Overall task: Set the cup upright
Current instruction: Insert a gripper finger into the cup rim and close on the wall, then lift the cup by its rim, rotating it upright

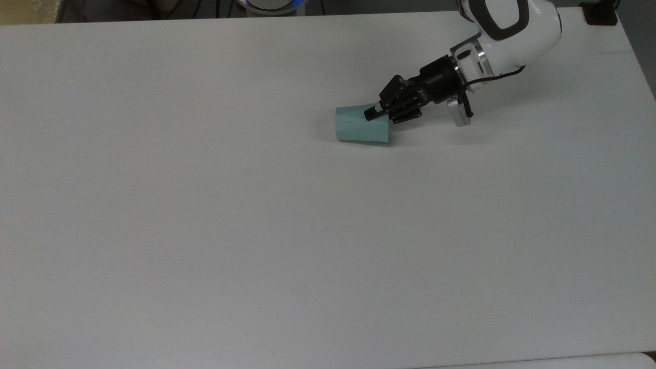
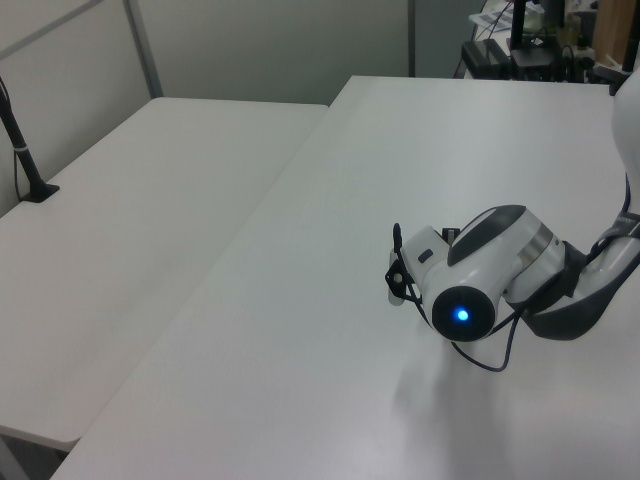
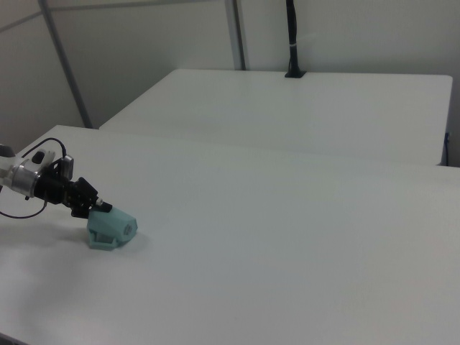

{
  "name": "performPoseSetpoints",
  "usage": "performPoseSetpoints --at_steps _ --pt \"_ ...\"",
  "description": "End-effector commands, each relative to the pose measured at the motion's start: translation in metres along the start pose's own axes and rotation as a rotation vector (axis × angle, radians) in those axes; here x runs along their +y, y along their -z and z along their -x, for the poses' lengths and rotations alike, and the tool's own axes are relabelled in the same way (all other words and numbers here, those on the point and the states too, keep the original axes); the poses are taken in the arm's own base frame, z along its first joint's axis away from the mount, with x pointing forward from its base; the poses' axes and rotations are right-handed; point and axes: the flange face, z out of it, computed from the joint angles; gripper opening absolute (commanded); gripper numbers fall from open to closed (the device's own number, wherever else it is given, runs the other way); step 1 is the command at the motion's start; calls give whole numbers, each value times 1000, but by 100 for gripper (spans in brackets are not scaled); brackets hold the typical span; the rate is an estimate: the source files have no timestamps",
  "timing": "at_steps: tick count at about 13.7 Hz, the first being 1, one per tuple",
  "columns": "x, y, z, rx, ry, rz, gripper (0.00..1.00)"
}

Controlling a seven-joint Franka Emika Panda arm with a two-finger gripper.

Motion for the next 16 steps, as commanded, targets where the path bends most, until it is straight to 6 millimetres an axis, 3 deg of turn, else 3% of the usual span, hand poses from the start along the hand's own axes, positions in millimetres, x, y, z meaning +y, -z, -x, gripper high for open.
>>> performPoseSetpoints --at_steps 1,4,7,10,11,13,15,16 --pt "21 7 0 2 -54 -74 0" --pt "63 12 -9 -13 -123 -170 0" --pt "97 3 -17 -46 -165 -227 0" --pt "156 -12 -31 -82 -265 -354 0" --pt "182 -21 -28 -97 -303 -429 0" --pt "254 -47 -10 -117 -386 -610 0" --pt "319 -96 11 -172 -455 -791 0" --pt "341 -127 22 -185 -494 -867 0"
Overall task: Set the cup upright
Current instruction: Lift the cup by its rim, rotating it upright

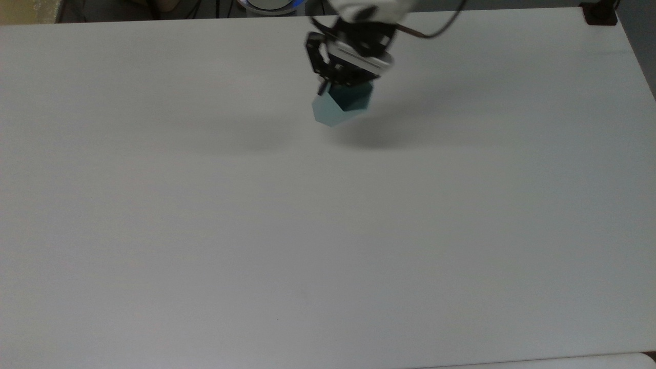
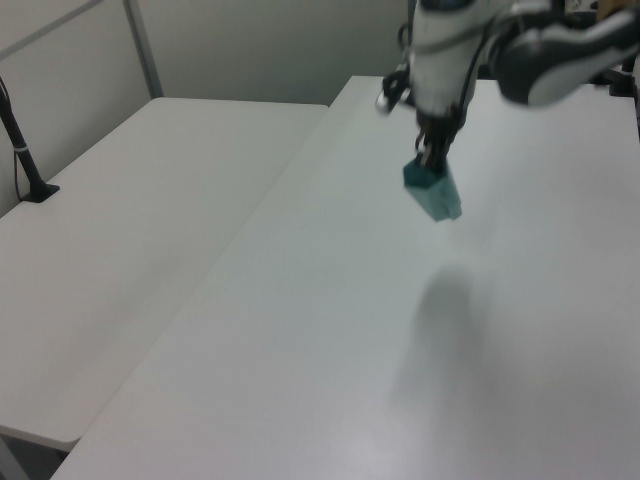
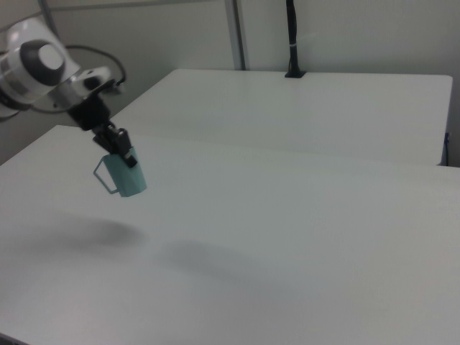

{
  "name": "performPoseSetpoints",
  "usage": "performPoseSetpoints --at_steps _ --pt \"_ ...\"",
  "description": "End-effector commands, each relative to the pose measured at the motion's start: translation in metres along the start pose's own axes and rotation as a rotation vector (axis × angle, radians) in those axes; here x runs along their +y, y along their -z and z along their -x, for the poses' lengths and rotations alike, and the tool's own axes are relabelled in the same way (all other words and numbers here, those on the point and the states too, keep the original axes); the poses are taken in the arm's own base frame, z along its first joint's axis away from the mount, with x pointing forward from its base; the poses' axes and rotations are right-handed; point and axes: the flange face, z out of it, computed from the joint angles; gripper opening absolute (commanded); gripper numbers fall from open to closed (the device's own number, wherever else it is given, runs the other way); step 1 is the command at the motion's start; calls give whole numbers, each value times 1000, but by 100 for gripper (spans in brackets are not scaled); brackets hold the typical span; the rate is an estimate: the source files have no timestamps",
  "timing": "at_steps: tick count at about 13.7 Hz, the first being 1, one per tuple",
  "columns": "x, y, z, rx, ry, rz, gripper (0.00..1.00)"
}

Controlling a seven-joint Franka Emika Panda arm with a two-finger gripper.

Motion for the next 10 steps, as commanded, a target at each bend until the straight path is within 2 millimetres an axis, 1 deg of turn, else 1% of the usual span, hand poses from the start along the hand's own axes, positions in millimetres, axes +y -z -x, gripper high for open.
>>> performPoseSetpoints --at_steps 1,2,4,5,6,7,9,10 --pt "104 -14 3 -26 -69 -216 0" --pt "124 -23 2 -21 -90 -253 0" --pt "170 -47 5 7 -144 -342 0" --pt "190 -59 10 27 -166 -385 0" --pt "205 -69 17 49 -175 -412 0" --pt "213 -77 21 69 -184 -424 0" --pt "221 -88 21 96 -213 -431 0" --pt "220 -95 21 114 -223 -436 0"
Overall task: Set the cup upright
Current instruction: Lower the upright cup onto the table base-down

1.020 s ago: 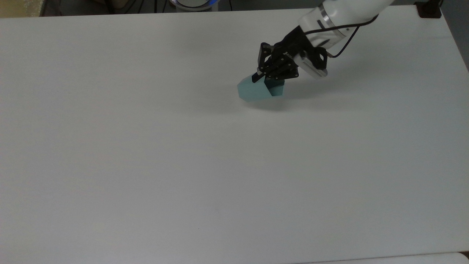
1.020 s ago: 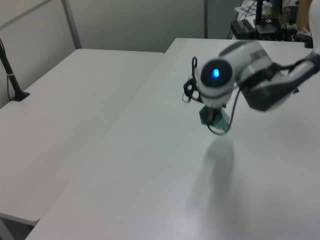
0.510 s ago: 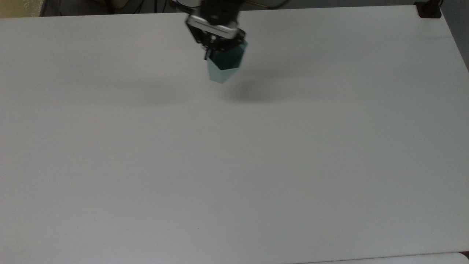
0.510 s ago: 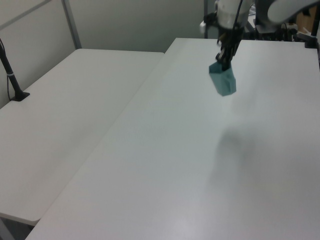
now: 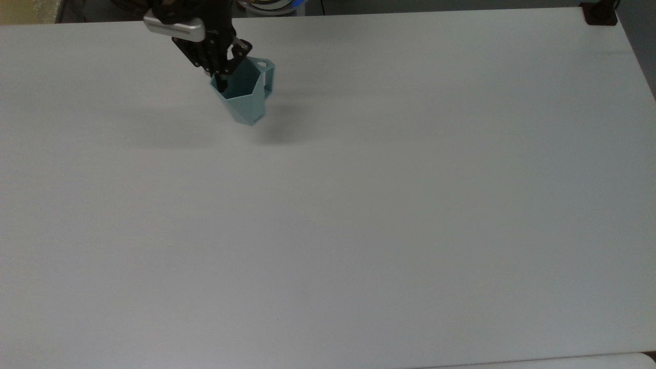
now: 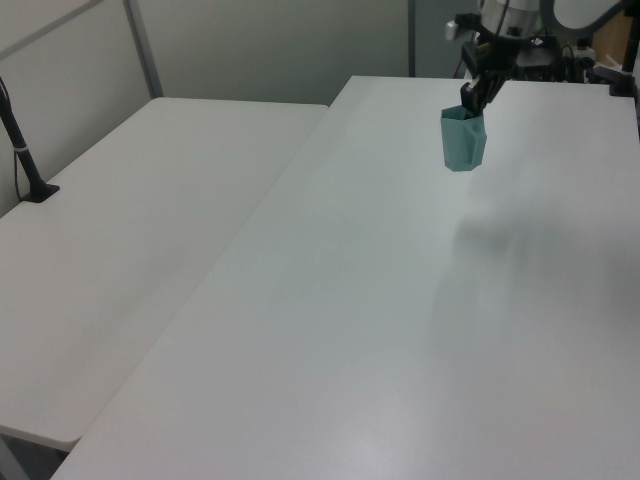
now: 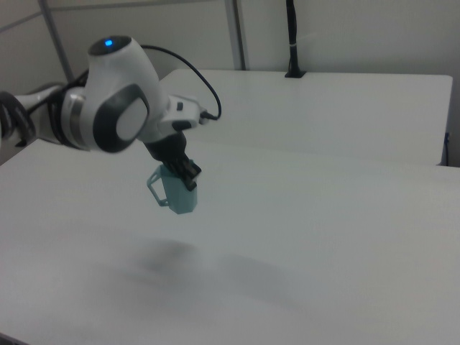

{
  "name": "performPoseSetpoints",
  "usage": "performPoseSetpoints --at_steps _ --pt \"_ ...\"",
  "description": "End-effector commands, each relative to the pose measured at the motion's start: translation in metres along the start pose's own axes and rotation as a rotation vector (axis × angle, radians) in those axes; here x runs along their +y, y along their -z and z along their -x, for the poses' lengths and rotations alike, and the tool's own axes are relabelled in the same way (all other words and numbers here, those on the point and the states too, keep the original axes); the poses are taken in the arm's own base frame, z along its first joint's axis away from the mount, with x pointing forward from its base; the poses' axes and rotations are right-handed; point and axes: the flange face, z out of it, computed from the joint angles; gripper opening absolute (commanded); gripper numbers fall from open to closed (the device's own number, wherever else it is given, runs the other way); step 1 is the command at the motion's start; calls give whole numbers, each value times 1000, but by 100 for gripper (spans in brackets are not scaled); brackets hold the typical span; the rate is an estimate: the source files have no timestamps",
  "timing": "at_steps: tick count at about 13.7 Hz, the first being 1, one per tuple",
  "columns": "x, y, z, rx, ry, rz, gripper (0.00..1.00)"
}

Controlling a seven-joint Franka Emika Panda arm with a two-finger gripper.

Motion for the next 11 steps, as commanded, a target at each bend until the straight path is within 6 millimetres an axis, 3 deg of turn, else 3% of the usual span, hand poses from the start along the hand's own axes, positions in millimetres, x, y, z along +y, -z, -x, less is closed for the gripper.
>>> performPoseSetpoints --at_steps 1,6,11 --pt "7 -17 21 72 -9 -68 0" --pt "10 -59 35 47 13 -43 0" --pt "10 -86 33 45 18 -17 0"
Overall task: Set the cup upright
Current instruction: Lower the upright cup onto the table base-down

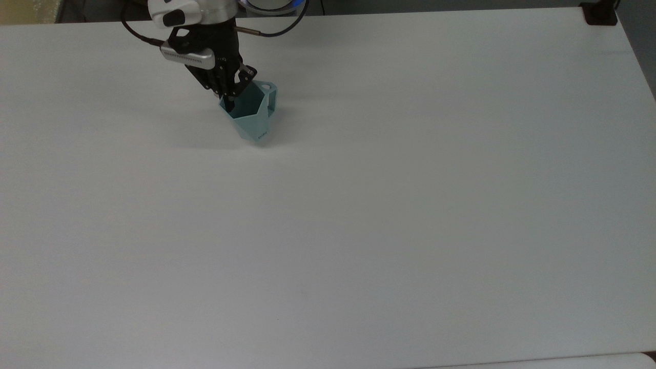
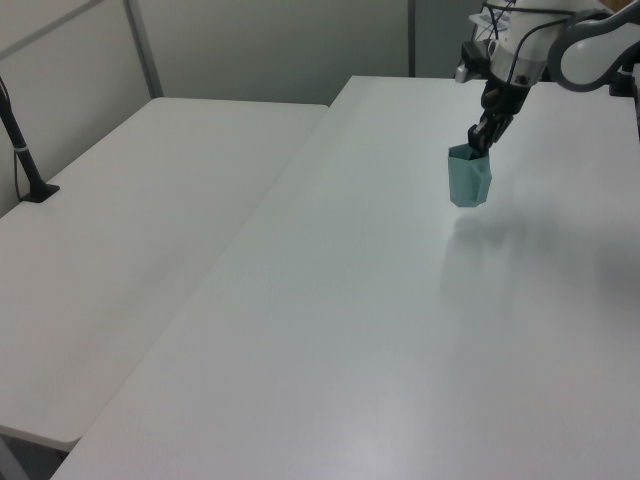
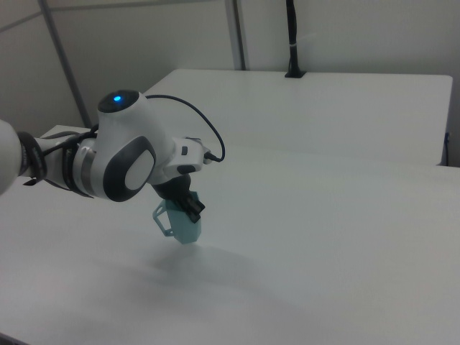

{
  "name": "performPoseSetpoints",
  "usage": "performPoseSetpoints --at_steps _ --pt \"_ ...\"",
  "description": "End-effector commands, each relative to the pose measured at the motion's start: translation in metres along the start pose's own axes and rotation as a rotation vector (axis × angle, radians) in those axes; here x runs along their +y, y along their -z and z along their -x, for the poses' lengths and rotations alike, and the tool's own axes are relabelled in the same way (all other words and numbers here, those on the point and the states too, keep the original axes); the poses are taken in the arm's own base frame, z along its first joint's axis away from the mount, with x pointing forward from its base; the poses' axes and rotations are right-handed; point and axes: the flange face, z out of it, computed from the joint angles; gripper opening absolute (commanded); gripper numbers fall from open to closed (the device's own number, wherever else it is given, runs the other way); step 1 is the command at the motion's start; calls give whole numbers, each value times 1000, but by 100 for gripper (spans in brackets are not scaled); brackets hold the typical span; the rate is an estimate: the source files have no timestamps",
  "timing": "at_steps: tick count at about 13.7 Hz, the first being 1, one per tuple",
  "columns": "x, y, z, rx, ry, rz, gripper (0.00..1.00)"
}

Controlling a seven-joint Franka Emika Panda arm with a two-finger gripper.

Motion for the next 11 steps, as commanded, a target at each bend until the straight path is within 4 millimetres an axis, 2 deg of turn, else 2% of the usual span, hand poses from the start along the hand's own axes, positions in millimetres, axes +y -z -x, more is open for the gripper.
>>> performPoseSetpoints --at_steps 1,8,9,10,11 --pt "0 -19 -3 32 17 -9 0" --pt "-3 -28 -4 17 23 4 0" --pt "-4 -28 -5 14 22 5 2" --pt "-4 -27 -6 15 22 5 20" --pt "-3 -27 -5 10 19 7 32"
